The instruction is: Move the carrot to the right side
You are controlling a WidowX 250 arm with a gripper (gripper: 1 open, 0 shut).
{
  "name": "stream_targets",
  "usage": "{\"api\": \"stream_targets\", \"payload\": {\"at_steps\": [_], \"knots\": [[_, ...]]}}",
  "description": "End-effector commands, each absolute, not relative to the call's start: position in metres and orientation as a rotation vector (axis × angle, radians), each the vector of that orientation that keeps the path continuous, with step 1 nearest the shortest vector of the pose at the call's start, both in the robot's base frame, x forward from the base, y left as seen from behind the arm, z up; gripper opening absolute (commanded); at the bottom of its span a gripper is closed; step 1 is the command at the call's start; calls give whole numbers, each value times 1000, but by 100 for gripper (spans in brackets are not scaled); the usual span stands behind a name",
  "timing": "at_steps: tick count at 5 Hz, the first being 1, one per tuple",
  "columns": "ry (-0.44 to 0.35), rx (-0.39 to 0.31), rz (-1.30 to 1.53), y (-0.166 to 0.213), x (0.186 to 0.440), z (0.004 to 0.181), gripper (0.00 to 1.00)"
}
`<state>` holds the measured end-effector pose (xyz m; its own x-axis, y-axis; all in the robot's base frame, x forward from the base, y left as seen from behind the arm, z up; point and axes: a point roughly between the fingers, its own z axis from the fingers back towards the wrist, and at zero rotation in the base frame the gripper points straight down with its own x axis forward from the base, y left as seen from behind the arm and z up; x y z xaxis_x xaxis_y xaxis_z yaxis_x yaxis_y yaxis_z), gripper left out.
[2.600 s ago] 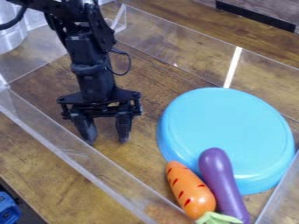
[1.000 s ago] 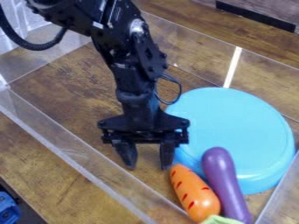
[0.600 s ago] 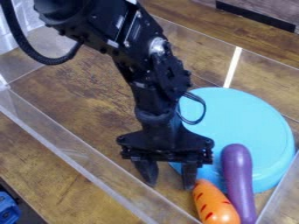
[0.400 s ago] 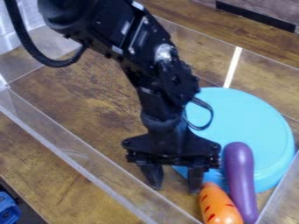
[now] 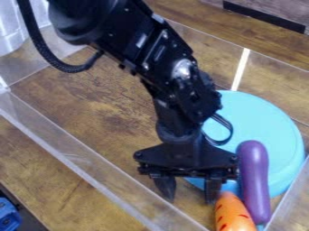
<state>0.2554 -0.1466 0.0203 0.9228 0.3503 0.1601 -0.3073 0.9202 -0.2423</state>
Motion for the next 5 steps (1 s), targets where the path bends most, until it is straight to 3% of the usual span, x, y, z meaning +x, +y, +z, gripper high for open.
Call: {"api": "stream_targets", "payload": {"at_steps": [1,5], "knots": [[-179,-192,329,-147,244,12,100],[-174,-154,388,-127,253,16,100]]}}
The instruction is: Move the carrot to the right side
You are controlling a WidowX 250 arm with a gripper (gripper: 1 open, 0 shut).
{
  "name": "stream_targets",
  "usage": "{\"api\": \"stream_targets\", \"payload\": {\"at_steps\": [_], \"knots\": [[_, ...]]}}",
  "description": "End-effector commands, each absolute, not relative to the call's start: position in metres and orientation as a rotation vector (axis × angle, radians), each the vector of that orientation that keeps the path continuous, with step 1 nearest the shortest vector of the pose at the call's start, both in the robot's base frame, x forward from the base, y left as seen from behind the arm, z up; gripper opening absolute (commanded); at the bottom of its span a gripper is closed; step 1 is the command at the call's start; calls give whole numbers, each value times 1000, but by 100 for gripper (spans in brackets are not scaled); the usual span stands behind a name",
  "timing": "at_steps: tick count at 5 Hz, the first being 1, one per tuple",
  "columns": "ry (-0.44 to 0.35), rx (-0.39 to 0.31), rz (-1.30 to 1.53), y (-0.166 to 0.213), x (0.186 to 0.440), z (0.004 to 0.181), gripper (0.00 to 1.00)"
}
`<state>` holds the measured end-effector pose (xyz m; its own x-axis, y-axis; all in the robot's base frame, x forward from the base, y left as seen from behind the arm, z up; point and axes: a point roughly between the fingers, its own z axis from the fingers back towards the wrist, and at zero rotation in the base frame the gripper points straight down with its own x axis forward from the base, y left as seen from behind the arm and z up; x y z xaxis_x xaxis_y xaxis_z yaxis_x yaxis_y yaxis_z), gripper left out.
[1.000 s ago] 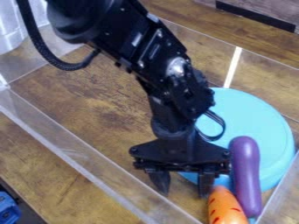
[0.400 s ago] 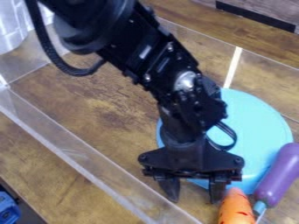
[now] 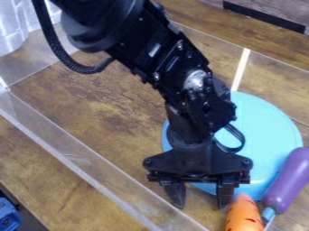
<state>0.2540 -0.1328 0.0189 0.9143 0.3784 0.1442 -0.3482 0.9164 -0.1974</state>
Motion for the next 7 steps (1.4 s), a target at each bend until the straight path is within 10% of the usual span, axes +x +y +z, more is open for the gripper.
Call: {"api": "stream_targets", "payload": {"at_steps": [1,7], "knots": [[-174,-144,380,-119,257,17,100],[-159,-59,438,-142,290,34,100]]}}
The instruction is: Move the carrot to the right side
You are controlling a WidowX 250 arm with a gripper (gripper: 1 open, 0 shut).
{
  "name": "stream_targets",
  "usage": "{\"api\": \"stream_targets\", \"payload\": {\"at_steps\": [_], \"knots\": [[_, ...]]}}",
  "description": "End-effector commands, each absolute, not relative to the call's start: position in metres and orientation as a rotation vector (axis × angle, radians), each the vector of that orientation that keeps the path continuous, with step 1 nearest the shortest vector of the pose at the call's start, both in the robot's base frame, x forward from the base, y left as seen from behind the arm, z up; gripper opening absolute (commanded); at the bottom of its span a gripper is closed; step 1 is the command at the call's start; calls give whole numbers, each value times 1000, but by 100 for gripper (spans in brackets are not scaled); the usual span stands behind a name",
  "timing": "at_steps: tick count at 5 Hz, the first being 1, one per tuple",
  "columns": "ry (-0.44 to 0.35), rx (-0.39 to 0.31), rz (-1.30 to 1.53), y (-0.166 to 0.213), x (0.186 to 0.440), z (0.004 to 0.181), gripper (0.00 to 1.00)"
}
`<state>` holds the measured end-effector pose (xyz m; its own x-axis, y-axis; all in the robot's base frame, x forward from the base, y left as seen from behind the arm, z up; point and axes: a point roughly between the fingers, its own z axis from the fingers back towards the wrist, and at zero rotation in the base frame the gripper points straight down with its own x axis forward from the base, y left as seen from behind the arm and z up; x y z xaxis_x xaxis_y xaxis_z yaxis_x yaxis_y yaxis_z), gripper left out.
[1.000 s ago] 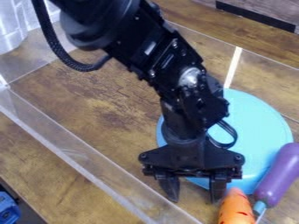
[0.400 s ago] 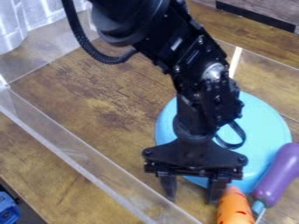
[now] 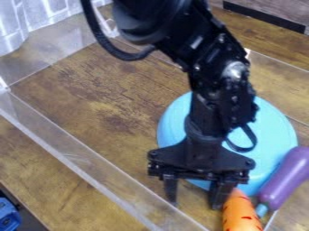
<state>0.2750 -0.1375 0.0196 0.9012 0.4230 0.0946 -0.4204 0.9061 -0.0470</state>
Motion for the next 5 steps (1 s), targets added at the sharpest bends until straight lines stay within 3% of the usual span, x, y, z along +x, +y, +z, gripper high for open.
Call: {"api": "stream_targets", "payload": {"at_steps": [1,2,5], "knots": [[-147,-57,376,-141,297,35,100],[-138,-50,331,-132,305,35,100],[-125,-24,405,-121,299,35,100]]}}
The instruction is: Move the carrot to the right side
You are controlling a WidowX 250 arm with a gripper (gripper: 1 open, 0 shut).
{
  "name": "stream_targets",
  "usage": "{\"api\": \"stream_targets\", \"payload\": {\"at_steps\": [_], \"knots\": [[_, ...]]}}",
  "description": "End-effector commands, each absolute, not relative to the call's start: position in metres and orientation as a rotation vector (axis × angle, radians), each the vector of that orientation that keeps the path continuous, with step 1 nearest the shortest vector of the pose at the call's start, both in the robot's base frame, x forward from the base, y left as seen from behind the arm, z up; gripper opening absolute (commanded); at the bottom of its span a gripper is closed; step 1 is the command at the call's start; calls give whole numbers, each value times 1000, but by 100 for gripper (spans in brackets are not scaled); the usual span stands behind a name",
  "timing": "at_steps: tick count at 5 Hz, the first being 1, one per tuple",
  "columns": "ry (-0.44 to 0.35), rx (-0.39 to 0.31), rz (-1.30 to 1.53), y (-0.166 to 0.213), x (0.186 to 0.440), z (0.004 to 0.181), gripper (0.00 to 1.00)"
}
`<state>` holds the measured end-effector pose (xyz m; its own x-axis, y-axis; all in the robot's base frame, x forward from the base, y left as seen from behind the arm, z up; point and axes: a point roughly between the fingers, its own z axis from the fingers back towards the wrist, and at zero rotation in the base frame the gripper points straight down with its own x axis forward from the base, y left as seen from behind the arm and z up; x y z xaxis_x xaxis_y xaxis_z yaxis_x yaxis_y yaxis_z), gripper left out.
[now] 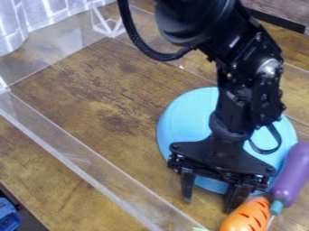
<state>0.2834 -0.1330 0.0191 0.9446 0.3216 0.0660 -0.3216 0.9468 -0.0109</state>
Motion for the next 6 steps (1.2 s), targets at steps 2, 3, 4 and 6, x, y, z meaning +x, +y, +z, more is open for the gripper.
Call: {"api": "stream_targets", "payload": {"at_steps": [2,3,4,6], "knots": [[-114,-11,371,-117,308,34,100],[-109,-7,336,-117,308,32,100],[-104,-4,301,-117,309,31,100],[-96,10,209,-105,309,30,100]]}}
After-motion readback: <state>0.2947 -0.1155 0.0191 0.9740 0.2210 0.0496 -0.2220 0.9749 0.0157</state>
